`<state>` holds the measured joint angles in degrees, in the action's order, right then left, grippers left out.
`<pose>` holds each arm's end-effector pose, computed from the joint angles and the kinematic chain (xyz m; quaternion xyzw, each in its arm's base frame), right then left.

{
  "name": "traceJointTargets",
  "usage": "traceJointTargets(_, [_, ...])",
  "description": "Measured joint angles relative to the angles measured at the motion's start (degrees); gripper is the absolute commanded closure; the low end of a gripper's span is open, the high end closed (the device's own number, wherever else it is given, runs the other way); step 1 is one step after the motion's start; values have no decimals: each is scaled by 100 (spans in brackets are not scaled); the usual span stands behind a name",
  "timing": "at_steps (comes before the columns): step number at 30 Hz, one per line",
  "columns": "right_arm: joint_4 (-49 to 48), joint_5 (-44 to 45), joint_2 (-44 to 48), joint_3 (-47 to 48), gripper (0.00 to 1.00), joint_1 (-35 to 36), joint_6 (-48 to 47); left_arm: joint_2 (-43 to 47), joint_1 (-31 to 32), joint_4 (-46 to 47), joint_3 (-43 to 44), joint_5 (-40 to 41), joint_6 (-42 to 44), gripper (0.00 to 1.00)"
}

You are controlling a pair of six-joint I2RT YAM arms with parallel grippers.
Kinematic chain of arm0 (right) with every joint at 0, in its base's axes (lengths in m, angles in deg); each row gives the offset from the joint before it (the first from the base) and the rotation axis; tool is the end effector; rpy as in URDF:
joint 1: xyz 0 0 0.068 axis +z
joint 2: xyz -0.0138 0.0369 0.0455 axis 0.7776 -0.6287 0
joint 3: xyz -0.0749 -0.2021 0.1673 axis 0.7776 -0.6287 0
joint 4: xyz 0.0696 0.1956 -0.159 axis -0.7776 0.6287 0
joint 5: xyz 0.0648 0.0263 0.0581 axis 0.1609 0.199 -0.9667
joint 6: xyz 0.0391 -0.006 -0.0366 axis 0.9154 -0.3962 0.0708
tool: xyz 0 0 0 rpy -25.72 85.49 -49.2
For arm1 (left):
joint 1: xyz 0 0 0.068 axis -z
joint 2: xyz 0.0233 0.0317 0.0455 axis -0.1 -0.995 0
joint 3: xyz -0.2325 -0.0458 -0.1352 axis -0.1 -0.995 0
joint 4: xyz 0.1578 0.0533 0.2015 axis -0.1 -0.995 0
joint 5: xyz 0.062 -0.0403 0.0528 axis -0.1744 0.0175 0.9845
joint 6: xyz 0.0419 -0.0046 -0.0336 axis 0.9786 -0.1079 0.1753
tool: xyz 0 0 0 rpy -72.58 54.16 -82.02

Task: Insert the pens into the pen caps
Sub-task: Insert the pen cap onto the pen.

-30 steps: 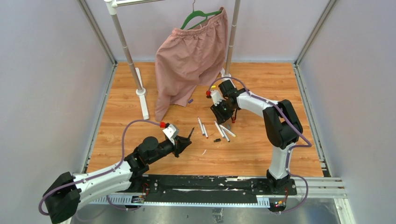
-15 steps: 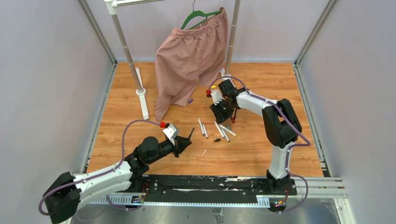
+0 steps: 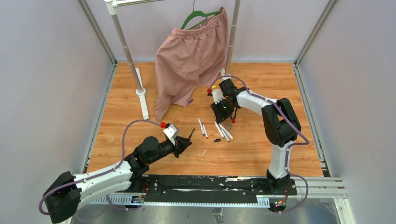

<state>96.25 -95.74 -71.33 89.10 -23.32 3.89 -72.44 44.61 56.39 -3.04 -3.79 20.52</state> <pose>0.3441 0.1959 0.1730 -0.3680 0.8835 0.2124 0.1972 0.1025 -0.1280 0.1755 0.2594 0.7146 -0.3706 0.5336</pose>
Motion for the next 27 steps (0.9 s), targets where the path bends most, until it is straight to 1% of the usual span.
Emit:
traceJointTargets(6, [2, -208, -2, 0, 66, -131, 111, -26, 0, 0, 0, -20, -2, 100])
traceJointTargets(14, [-4, -350, -55, 2, 73, -264, 225, -168, 0, 9, 0, -61, -48, 100])
traceJointTargets(22, [2, -302, -72, 13, 70, -260, 203, -243, 0, 20, 0, -107, -90, 100])
traceJointTargets(27, [57, 22, -111, 131, 69, -138, 50, -240, 0, 55, 0, -142, -90, 100])
